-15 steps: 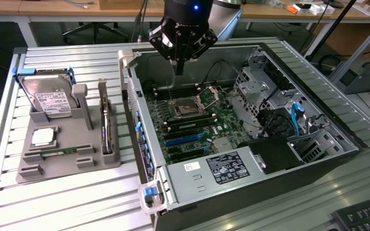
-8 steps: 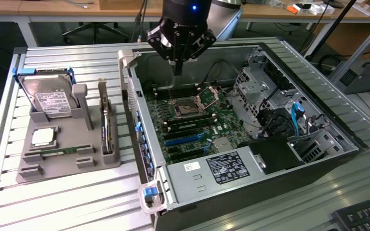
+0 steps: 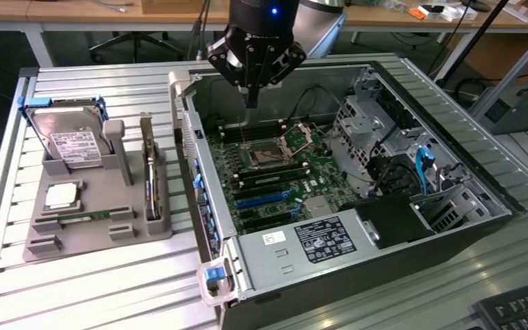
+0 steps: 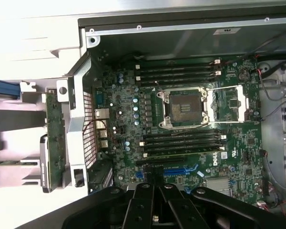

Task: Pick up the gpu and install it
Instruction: 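Reach for the gpu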

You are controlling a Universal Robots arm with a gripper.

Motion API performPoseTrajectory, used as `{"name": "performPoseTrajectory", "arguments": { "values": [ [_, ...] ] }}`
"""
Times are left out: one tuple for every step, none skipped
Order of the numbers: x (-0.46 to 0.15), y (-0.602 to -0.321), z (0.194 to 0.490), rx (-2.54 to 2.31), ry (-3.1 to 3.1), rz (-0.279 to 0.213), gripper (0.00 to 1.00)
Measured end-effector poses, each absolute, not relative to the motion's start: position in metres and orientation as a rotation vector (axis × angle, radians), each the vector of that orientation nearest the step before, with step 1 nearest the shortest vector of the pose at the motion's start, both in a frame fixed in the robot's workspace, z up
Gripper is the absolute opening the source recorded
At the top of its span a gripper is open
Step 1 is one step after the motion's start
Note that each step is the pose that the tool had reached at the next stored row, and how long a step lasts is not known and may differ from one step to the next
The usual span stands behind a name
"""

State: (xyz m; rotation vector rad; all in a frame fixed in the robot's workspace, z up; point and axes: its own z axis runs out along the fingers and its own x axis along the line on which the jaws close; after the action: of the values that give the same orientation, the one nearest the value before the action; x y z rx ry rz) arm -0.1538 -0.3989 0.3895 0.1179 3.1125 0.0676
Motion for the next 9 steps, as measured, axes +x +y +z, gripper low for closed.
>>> {"name": "performPoseTrajectory", "arguments": {
  "values": [
    [-0.1545, -0.3989, 0.3894, 0.118, 3.112, 0.068, 0.10],
    [-0.1550, -0.3989, 0.3894, 0.118, 3.112, 0.068, 0.10],
    [-0.1553, -0.3989, 0.3894, 0.118, 3.112, 0.068, 0.10],
    [-0.1556, -0.3989, 0.3893, 0.118, 3.112, 0.068, 0.10],
    [-0.1559, -0.3989, 0.3893, 0.118, 3.113, 0.068, 0.10],
    [-0.1562, -0.3989, 0.3893, 0.118, 3.112, 0.068, 0.10],
    [-0.1566, -0.3990, 0.3892, 0.118, 3.112, 0.068, 0.10],
    [-0.1570, -0.3989, 0.3892, 0.118, 3.113, 0.068, 0.10],
    [-0.1573, -0.3989, 0.3892, 0.118, 3.112, 0.068, 0.10]
  ]
}}
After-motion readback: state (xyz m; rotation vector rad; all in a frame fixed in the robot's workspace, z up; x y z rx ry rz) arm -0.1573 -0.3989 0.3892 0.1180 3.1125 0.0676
